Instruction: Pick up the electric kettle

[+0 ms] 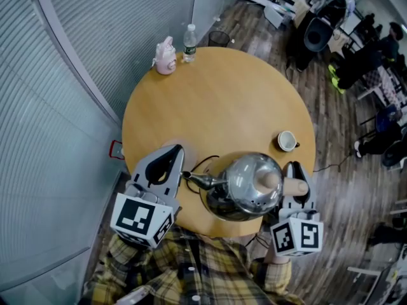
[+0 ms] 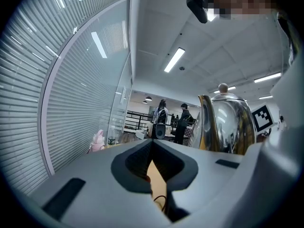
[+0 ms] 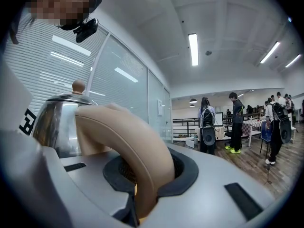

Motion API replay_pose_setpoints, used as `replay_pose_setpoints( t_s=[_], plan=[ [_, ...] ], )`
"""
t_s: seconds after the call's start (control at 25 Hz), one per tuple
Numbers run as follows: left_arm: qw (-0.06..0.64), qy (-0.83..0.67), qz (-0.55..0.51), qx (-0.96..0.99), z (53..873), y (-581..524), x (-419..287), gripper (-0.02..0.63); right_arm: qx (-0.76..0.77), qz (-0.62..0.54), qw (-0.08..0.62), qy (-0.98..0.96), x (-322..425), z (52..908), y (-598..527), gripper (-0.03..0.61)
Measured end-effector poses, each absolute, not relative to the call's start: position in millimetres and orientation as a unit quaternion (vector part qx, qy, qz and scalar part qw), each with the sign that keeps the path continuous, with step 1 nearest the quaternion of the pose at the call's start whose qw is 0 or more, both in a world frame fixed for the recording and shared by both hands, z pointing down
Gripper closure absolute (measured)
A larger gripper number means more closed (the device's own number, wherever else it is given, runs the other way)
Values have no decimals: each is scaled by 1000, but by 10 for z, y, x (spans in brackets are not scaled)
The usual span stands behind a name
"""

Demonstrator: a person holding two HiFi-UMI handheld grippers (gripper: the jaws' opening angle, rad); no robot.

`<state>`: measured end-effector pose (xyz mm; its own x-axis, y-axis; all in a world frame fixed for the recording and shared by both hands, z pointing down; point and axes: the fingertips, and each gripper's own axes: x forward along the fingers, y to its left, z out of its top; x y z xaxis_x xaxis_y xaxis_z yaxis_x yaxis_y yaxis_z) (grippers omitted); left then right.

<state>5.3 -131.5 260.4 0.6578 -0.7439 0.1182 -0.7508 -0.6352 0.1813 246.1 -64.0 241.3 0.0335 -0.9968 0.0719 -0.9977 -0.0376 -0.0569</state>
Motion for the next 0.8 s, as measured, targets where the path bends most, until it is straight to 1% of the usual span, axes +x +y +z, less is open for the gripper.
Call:
replay_pose_setpoints(
  t_s=[0.44,0.6,0.8],
  plan=[
    [104,-384,23,917,2499,-1386,27,612,712,40,4,-701,2468,2372,-673,509],
    [93,-376,24,921,2485,-1420,-13,612,717,31,12,-697,2433,2302,-690,508],
    [77,-351,23,933,2472,-1545,75,612,729,15,0,-685,2516,2243,-704,508]
  ],
)
